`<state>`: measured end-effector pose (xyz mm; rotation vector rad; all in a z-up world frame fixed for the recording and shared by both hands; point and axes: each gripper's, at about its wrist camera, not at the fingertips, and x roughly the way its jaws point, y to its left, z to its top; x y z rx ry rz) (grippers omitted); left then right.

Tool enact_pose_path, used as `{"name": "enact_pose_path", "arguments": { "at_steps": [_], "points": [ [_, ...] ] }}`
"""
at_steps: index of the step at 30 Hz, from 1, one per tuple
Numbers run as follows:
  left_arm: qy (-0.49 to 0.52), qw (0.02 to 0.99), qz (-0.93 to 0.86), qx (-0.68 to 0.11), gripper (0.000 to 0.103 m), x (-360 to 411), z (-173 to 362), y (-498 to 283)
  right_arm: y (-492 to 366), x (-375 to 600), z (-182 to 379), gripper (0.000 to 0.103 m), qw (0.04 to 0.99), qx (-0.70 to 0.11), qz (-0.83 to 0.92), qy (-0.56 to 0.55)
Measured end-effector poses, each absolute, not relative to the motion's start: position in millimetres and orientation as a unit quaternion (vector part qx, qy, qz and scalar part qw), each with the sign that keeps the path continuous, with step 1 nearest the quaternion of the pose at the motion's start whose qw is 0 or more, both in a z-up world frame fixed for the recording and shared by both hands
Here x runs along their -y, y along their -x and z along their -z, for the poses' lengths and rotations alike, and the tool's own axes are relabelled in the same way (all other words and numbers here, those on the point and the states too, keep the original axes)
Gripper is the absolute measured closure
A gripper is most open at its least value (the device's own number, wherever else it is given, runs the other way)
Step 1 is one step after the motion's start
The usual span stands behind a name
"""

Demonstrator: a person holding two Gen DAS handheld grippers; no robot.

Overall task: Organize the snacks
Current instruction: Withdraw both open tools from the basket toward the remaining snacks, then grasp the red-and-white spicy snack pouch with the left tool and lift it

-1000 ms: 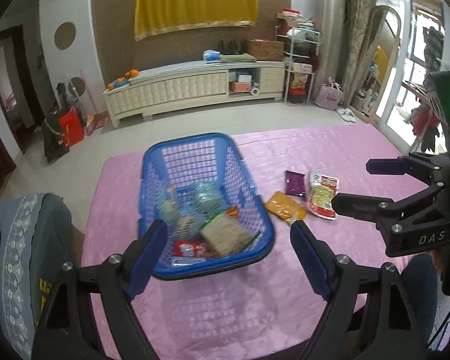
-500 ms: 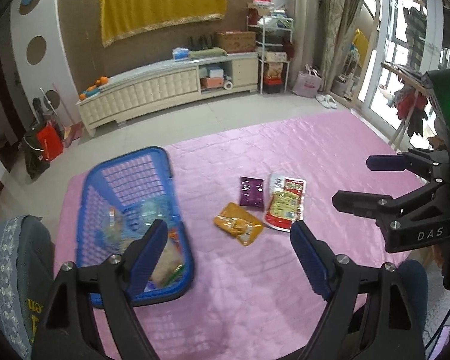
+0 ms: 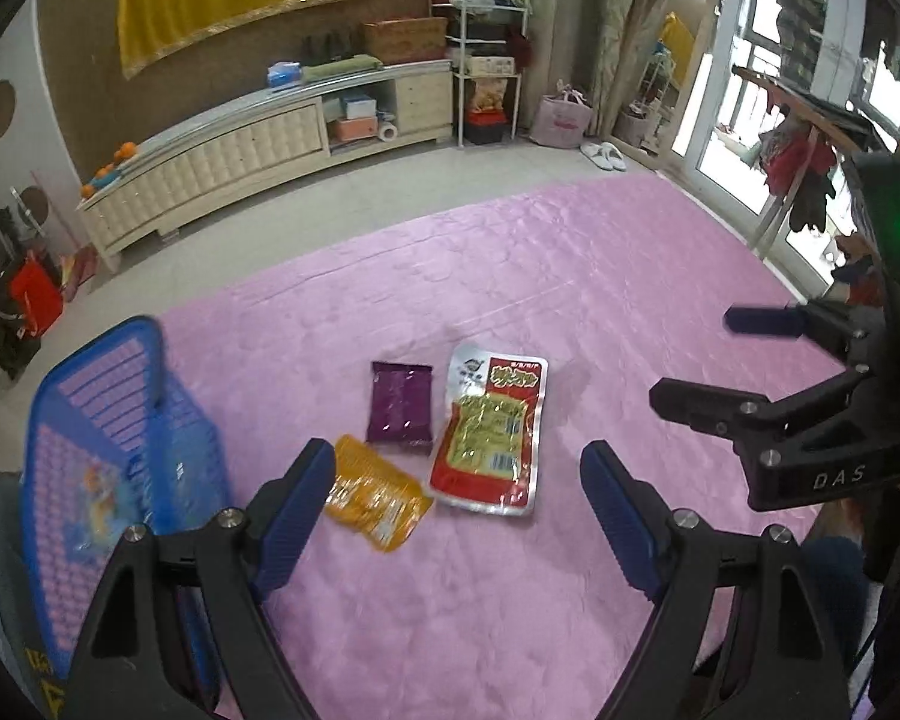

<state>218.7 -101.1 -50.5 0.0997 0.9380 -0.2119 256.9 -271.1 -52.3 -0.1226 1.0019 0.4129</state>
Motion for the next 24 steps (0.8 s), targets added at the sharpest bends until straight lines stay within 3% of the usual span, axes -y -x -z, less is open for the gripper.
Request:
{"name": "enact_pose_path", "arguments": {
  "at_steps": [5,10,24],
  "points": [
    [-0.068,0.876,0.12,-0.463,0.02,117,78,-239,-275,284,68,0.0,0.867,-0.463,-0.176,0.058],
    [-0.098,0.862,0.128,-0.48,0.0,129,103,-256,-290,295,94,0.0,0.863,-0.476,-0.165,0.048],
    [-0.104,0.817,0.19,-0.534,0.0,143,152,-310,-309,319,141,0.0,0.839,-0.523,-0.15,0.032]
  ]
}}
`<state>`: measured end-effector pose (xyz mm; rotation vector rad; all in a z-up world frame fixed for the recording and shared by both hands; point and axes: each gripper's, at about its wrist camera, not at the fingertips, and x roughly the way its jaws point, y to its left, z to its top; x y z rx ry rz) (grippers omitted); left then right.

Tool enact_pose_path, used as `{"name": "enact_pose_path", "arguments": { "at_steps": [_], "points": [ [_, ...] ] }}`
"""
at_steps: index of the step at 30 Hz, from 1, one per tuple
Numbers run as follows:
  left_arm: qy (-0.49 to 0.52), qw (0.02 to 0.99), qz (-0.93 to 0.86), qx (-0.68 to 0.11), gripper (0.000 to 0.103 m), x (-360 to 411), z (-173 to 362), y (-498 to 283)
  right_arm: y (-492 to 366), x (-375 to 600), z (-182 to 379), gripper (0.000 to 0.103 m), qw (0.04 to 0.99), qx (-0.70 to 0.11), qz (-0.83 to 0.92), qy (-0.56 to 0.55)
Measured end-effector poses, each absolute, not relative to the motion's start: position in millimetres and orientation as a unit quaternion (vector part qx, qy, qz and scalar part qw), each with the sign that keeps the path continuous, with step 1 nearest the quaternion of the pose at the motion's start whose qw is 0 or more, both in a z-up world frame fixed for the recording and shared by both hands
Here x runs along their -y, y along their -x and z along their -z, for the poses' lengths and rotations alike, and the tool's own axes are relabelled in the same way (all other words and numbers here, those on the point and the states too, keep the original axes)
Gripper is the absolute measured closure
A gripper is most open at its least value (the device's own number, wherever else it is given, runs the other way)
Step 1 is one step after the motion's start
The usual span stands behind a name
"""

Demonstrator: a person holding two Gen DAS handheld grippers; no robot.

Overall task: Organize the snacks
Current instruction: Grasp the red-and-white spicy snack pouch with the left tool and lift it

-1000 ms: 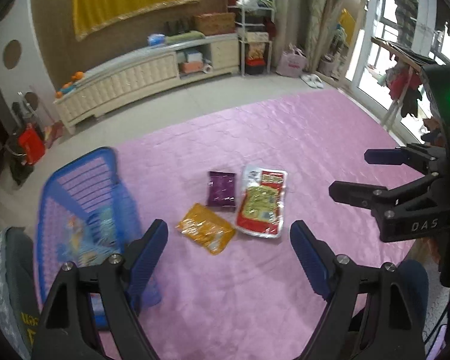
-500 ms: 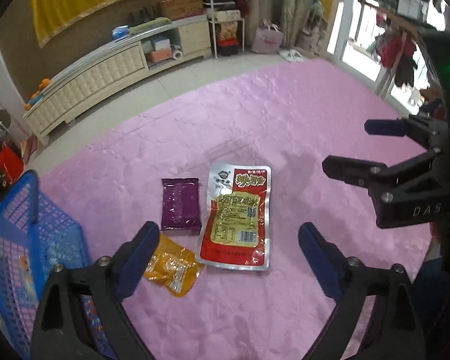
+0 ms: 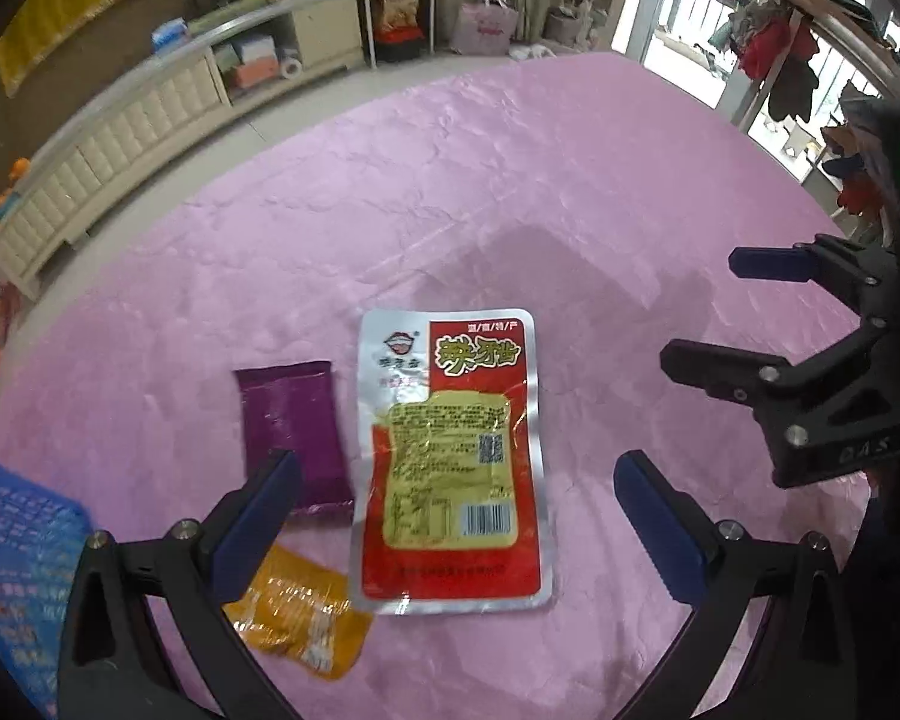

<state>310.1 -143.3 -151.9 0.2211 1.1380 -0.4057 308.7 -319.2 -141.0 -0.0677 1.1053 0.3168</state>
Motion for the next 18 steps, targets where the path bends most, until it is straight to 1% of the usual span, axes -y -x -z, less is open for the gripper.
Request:
{"name": "enact_pose_path", "arguments": {
  "at_steps": [6,9,14,15,16,17,18],
  "points": [
    [-0.114,0.791,0.207,-0.564,0.0,154,171,-327,-314,328,143,0.0,0.841,-0.523,-0.136,0.029],
    [-0.1,0.776,0.217,-0.584,0.0,155,180,-333,-314,329,143,0.0,0.842,-0.522,-0.135,0.03],
    [-0.108,0.77,0.215,-0.59,0.002,159,186,-333,-316,334,142,0.0,0.843,-0.521,-0.131,0.029],
    [-0.11,0.77,0.212,-0.591,0.007,159,187,-334,-317,334,142,0.0,0.843,-0.522,-0.131,0.027],
    [-0.111,0.769,0.209,-0.594,0.018,159,189,-334,-317,332,142,0.0,0.843,-0.521,-0.132,0.026],
    [-0.109,0.767,0.203,-0.599,0.024,159,191,-335,-317,332,142,0.0,0.842,-0.522,-0.133,0.026],
    [-0.107,0.769,0.197,-0.599,0.028,159,192,-334,-317,330,142,0.0,0.842,-0.522,-0.135,0.028]
  ]
}}
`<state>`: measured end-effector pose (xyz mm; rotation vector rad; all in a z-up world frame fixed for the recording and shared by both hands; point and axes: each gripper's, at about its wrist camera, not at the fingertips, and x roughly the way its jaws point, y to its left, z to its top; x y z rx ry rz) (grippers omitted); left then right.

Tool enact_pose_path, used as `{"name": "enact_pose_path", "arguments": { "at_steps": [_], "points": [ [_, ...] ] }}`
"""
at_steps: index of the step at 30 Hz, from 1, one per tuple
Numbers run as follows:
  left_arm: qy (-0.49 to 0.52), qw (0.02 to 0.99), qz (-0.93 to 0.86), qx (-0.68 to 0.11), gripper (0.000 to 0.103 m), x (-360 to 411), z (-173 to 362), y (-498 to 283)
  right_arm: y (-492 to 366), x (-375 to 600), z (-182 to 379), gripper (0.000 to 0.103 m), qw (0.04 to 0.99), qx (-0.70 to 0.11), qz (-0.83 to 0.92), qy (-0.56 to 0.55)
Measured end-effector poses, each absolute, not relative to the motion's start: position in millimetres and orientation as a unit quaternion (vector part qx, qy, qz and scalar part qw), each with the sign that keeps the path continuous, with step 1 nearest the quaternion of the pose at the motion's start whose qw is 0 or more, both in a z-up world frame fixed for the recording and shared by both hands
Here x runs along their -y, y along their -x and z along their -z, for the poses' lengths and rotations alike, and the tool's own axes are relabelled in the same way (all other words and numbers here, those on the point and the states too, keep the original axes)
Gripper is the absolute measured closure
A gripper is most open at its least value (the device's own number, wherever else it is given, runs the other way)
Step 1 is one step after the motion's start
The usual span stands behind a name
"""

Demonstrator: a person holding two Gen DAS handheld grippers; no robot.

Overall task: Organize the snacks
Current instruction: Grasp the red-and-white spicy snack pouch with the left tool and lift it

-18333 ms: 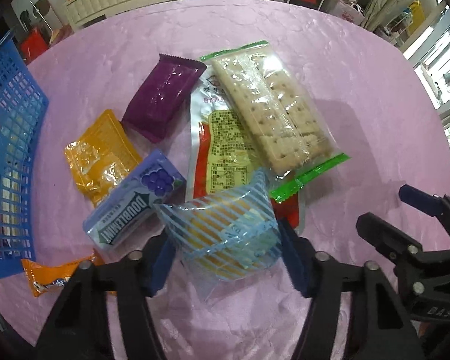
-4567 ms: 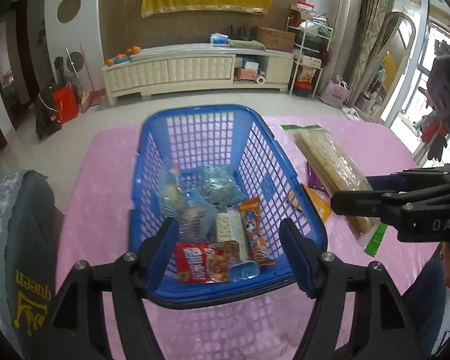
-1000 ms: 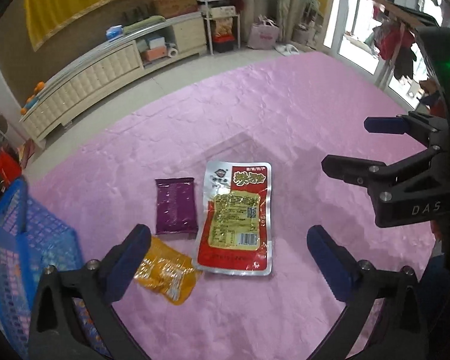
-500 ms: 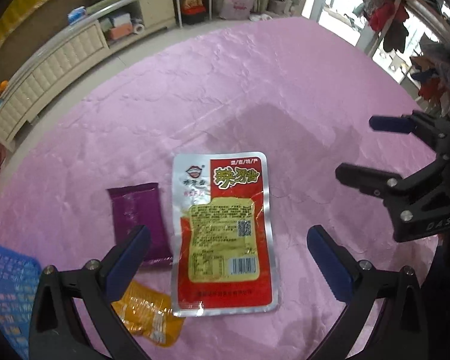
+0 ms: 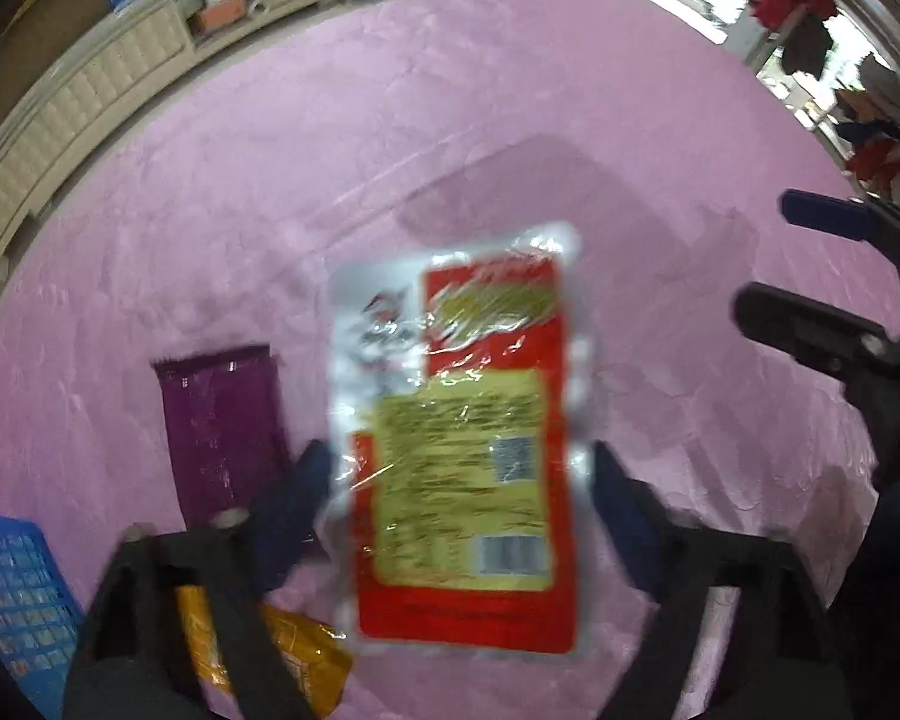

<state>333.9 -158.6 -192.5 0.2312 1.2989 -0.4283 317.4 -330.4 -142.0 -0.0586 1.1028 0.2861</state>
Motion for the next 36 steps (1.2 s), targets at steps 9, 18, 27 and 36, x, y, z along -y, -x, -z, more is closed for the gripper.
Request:
{"name": "enact_pose_path", "arguments": {
  "at_steps": [9,18,27,36],
  "points": [
    [-0.089,0.762,0.203,-0.608,0.031,166,195,-340,-321,327,146,0.0,0.836,-0.53,-0.133,0.045],
    [-0.069,0.763,0.183,-0.616,0.048,152,195,-345,-319,326,147,0.0,0.833,-0.534,-0.141,0.04],
    [-0.088,0.752,0.161,-0.633,0.052,175,199,-349,-318,321,149,0.0,0.828,-0.539,-0.148,0.041],
    [-0.104,0.765,0.154,-0.616,0.06,177,196,-336,-315,317,147,0.0,0.826,-0.54,-0.155,0.04]
  ]
}}
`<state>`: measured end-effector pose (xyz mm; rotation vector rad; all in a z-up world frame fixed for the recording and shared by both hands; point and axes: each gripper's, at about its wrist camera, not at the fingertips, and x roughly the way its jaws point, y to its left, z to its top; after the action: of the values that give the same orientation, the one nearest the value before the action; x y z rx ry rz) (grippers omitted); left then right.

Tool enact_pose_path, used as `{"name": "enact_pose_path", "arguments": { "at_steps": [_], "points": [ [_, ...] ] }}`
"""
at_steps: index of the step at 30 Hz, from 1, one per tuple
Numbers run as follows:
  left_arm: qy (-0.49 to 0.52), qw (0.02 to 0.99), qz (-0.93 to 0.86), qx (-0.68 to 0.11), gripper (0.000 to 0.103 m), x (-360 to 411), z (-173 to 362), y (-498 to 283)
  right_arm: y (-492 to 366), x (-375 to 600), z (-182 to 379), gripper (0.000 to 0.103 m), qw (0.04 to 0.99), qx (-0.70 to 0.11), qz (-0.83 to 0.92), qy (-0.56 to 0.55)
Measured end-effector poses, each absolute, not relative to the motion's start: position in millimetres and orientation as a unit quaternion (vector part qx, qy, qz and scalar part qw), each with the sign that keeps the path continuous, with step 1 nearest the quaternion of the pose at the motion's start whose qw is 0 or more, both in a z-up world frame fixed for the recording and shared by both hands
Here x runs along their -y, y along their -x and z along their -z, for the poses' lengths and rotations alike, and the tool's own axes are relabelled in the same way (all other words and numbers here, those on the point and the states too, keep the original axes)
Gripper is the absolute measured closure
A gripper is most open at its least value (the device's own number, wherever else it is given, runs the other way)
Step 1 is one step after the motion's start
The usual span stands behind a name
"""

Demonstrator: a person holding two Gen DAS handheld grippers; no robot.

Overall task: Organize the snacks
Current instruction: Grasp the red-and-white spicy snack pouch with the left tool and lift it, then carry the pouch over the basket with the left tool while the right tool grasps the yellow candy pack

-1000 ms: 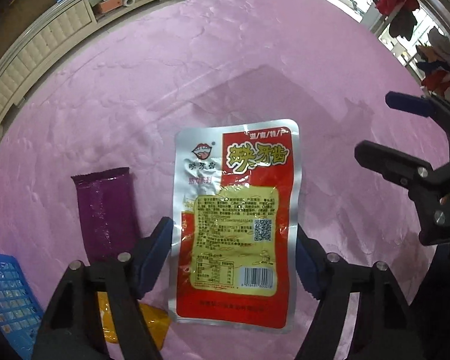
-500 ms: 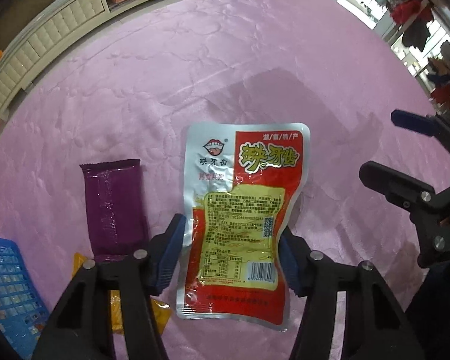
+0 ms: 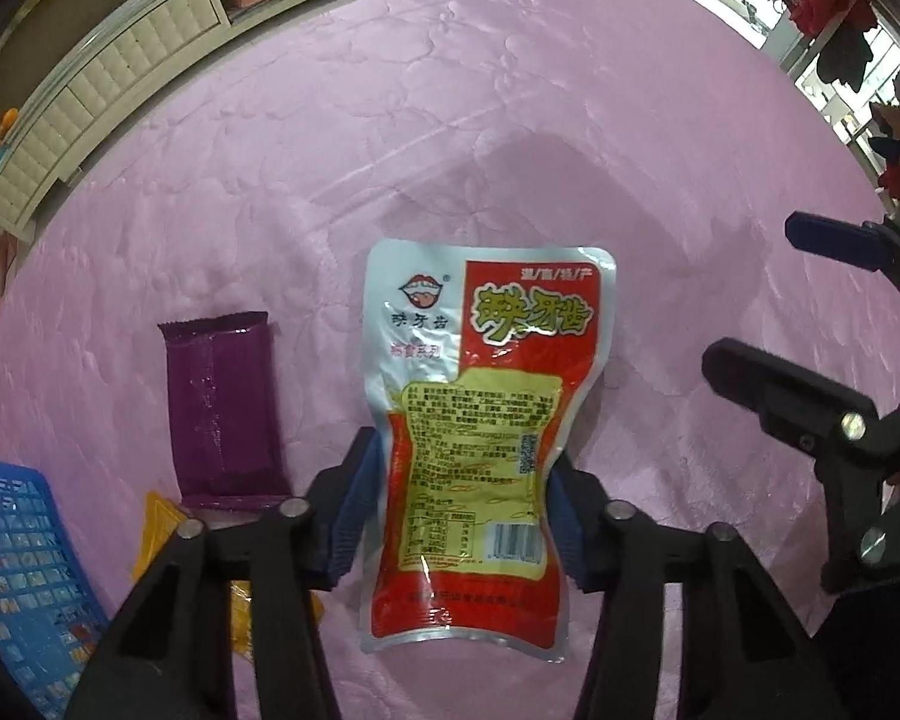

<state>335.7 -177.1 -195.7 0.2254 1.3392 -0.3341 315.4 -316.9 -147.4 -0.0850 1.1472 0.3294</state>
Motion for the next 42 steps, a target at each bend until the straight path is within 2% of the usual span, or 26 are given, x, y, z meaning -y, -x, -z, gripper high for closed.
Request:
{"name": "enact_pose_path", "arguments": {
  "at_steps": [1,3,12,15,25,37,42],
  "points": [
    [-0.104,0.767,0.155,-0.614,0.066,179,195,-333,-315,317,148,0.0,0.825,-0.542,-0.156,0.04],
    [-0.101,0.769,0.151,-0.612,0.07,182,195,-330,-315,319,151,0.0,0.82,-0.55,-0.155,0.041],
    [-0.091,0.784,0.134,-0.6,0.071,187,193,-310,-307,329,141,0.0,0.822,-0.549,-0.146,0.036],
    [-0.087,0.797,0.136,-0.582,0.076,182,183,-287,-303,326,137,0.0,0.819,-0.547,-0.173,0.015],
    [-0.046,0.823,0.118,-0.555,0.076,136,137,-256,-301,301,118,0.0,0.815,-0.55,-0.179,0.031],
    [-0.015,0.875,0.065,-0.48,0.076,53,48,-207,-283,217,94,0.0,0.805,-0.536,-0.24,0.087],
    [-0.011,0.888,0.034,-0.457,0.076,13,32,-183,-275,177,96,0.0,0.796,-0.536,-0.265,0.1]
  ]
}}
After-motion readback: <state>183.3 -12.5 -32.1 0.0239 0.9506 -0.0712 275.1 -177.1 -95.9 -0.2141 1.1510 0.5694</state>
